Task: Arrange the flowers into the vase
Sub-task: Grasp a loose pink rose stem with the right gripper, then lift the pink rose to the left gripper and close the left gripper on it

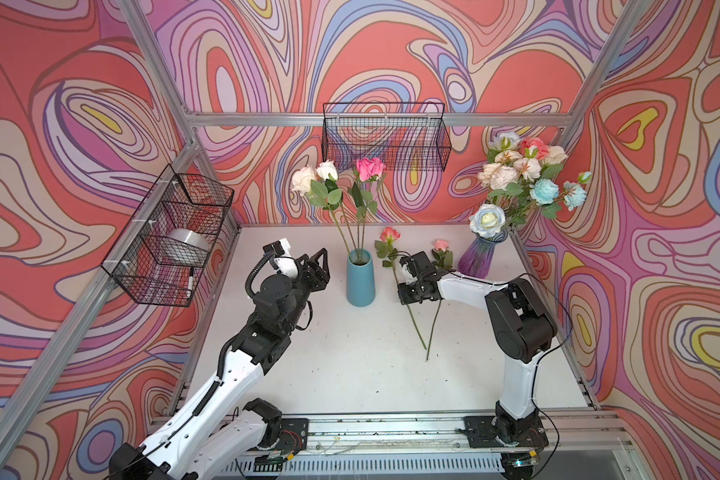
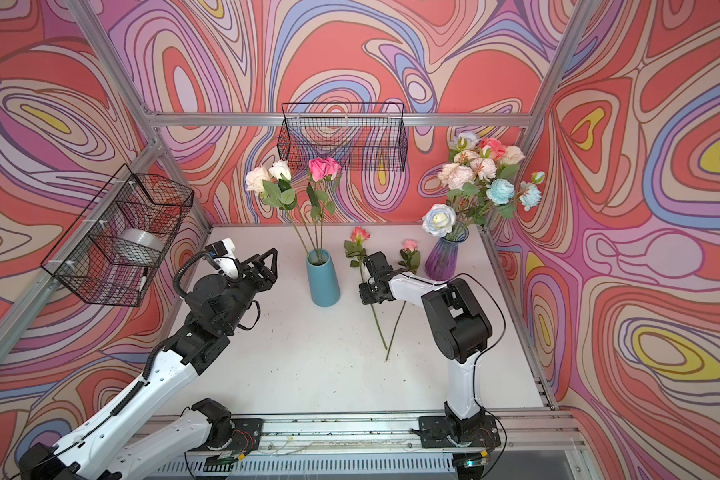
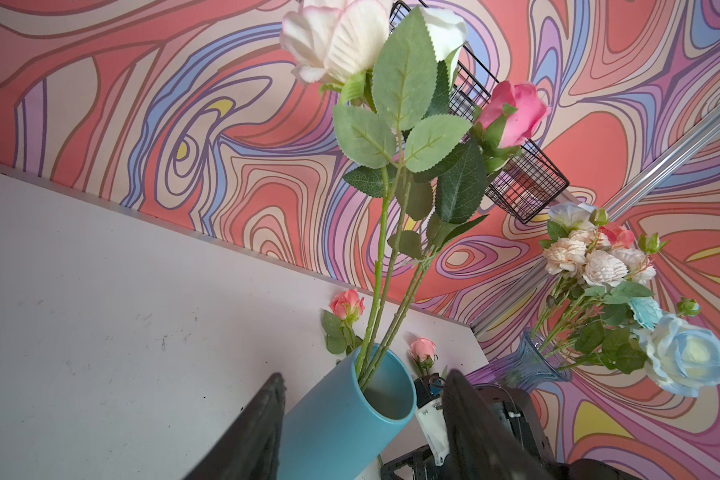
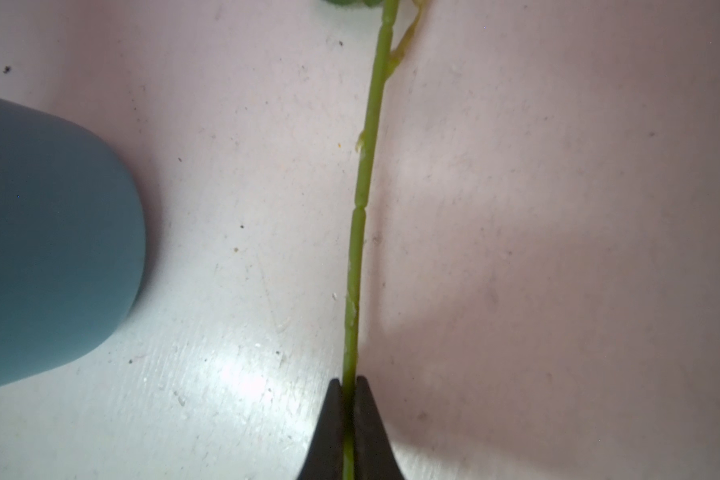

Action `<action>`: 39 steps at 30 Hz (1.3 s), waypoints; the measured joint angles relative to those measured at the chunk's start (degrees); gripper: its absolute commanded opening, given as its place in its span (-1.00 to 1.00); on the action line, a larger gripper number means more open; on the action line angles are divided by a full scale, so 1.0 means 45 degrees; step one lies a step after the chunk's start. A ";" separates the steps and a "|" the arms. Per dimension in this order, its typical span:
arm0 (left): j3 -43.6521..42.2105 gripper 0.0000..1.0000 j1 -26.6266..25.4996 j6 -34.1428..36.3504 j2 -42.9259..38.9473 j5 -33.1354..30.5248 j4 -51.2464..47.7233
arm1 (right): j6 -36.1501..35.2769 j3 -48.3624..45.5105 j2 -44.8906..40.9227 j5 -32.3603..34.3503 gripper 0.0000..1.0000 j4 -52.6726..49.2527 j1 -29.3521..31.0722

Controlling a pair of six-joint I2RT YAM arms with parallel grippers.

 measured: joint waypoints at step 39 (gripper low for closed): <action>-0.0005 0.40 -0.0005 -0.0627 0.2463 0.7873 0.4143 | 0.2414 -0.6431 -1.3187 -0.0714 -1.00 0.3745 0.2880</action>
